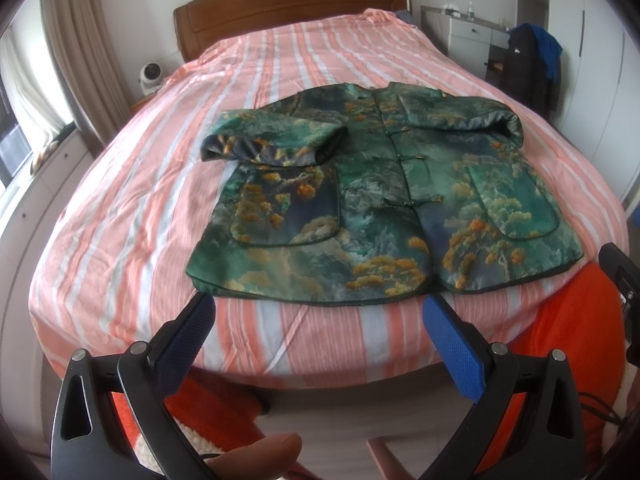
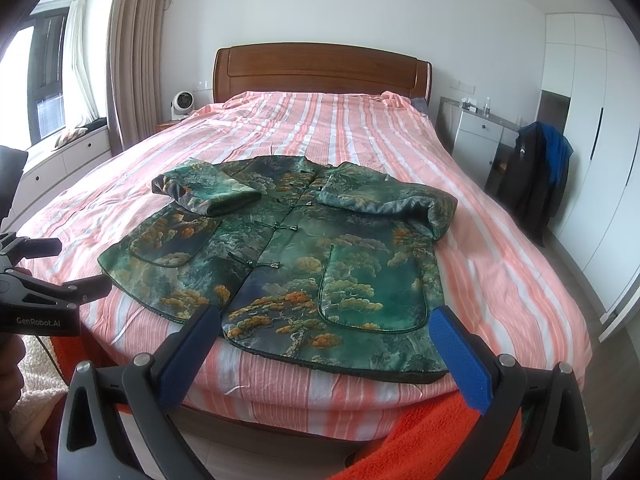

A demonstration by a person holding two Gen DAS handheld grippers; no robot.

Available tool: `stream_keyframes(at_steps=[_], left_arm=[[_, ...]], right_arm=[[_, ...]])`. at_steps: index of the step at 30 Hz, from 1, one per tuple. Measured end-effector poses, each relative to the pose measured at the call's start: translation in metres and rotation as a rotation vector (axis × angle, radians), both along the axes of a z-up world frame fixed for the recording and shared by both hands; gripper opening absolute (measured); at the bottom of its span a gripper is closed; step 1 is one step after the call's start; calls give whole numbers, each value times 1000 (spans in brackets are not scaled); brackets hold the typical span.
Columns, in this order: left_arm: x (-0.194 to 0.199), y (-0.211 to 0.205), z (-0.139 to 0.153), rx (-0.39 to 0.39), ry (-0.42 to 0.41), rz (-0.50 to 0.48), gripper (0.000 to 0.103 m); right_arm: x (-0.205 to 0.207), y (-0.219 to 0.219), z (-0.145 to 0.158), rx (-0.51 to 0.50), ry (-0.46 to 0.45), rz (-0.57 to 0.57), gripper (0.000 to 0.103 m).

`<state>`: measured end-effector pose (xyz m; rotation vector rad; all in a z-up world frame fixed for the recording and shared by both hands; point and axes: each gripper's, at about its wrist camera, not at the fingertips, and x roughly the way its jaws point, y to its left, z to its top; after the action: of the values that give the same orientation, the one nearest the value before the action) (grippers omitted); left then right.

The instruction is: Fold large clothes

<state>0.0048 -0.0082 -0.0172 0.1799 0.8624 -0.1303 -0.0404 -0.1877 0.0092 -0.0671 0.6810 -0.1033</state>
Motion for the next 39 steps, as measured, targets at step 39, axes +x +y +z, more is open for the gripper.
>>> stream_keyframes(at_steps=[39], left_arm=[[82, 84, -24, -101, 105, 120, 103]], right_arm=[[6, -23, -3, 61, -16, -1, 103]])
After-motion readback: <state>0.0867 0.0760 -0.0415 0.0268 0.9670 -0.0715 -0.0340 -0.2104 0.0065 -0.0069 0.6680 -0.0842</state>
